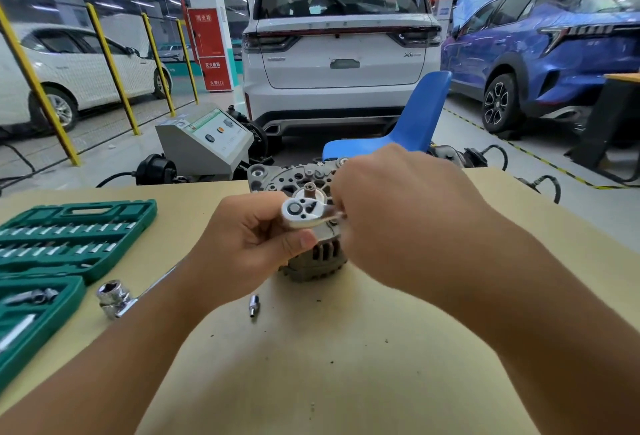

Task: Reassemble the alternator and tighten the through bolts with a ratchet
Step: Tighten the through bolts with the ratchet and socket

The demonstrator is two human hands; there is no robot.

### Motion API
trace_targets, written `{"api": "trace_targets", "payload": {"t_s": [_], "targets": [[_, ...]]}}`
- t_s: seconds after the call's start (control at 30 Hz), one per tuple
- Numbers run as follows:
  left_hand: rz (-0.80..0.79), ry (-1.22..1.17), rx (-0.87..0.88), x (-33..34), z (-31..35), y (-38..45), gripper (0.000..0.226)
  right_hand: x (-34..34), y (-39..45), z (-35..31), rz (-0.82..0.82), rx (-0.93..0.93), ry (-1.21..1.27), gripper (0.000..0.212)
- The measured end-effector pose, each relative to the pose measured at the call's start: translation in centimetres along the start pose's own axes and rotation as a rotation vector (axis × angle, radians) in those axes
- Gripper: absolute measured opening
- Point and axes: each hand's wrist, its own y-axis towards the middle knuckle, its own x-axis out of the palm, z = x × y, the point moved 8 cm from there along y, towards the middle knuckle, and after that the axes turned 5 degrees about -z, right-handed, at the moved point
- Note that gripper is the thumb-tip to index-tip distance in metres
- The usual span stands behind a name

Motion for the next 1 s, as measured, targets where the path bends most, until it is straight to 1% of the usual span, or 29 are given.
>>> {"api": "trace_targets", "payload": {"t_s": [0.1,0.17,0.2,0.23,0.3,0.33,0.37,0.4,0.43,0.47,0.5,0.57,0.6,0.63,0.67,0.7,0.73,0.77,0.83,0.87,0.9,0.93,0.97,1.0], "targets": [[-0.013,-0.070,0.045,0.1,0.8,0.0,0.017,1.3,-0.2,-1.3,-0.152,-0.094,0.120,0.026],[-0.030,-0.064,0.042,0.2,0.7,0.1,0.022,1.3,-0.1,-0.9,-0.200,-0.092,0.126,0.020],[-0.025,-0.041,0.023,0.1,0.2,0.1,0.017,1.1,0.1,-0.4,-0.180,-0.065,0.117,0.012],[-0.041,-0.030,-0.006,0.0,-0.2,0.1,0.006,0.7,0.3,0.4,-0.120,-0.028,0.093,0.009],[-0.030,0.022,-0.044,-0.2,-0.8,0.1,0.015,-0.3,0.3,1.4,0.033,0.030,-0.002,0.014],[-0.026,0.015,-0.034,-0.2,-1.0,0.0,0.013,-0.7,0.2,1.3,0.067,0.034,-0.014,0.011],[-0.019,-0.015,-0.015,-0.3,-0.7,-0.1,0.004,-0.6,0.1,0.9,0.036,0.015,0.015,0.006],[-0.003,-0.030,0.020,-0.3,-0.3,-0.2,0.011,-0.1,0.0,0.4,-0.041,-0.019,0.082,0.005],[0.000,-0.053,0.041,-0.2,0.0,-0.3,0.016,0.5,-0.2,-0.2,-0.127,-0.068,0.145,0.010],[0.003,-0.080,0.044,-0.2,-0.1,-0.4,0.016,1.0,-0.4,-0.9,-0.209,-0.111,0.166,0.013],[0.011,-0.097,0.033,-0.2,0.0,-0.3,0.014,1.1,-0.4,-1.3,-0.248,-0.140,0.164,0.015],[0.015,-0.114,-0.020,-0.4,-0.6,-0.3,0.015,0.9,0.0,-0.7,-0.230,-0.099,0.162,0.008],[0.008,-0.113,-0.046,-0.5,-1.1,-0.3,0.015,0.7,0.3,0.2,-0.175,-0.050,0.142,0.012],[-0.016,-0.085,-0.064,-0.4,-1.3,-0.3,0.009,0.5,0.4,1.0,-0.097,-0.002,0.080,0.018],[-0.026,-0.061,-0.074,-0.4,-1.4,-0.3,0.006,0.0,0.5,1.5,-0.012,0.031,0.015,0.018],[-0.018,-0.032,-0.066,-0.4,-1.4,-0.3,0.010,-0.4,0.4,1.8,0.058,0.047,-0.013,0.013],[0.011,-0.030,-0.061,-0.4,-1.5,-0.4,0.012,-0.5,0.4,1.6,0.066,0.040,-0.005,0.006],[0.048,-0.041,-0.062,-0.4,-1.6,-0.6,0.013,-0.1,0.4,1.2,0.024,0.004,0.051,0.005],[0.109,-0.053,-0.053,-0.7,-1.7,-0.8,0.019,1.5,0.6,-0.5,-0.166,-0.127,0.139,0.018],[0.117,-0.054,-0.042,-0.7,-1.6,-0.8,0.025,1.8,0.5,-1.2,-0.213,-0.178,0.139,0.021],[0.092,-0.073,-0.039,-0.5,-1.5,-0.8,0.023,1.6,0.4,-1.6,-0.215,-0.189,0.140,0.021],[0.066,-0.101,-0.035,-0.5,-1.2,-0.6,0.014,1.3,0.4,-1.3,-0.195,-0.156,0.154,0.018],[0.024,-0.129,-0.038,-0.3,-0.9,-0.5,0.007,1.0,0.4,-0.7,-0.170,-0.110,0.163,0.009],[-0.005,-0.113,-0.031,-0.2,-0.7,-0.3,0.012,0.8,0.4,0.0,-0.133,-0.063,0.135,0.003]]}}
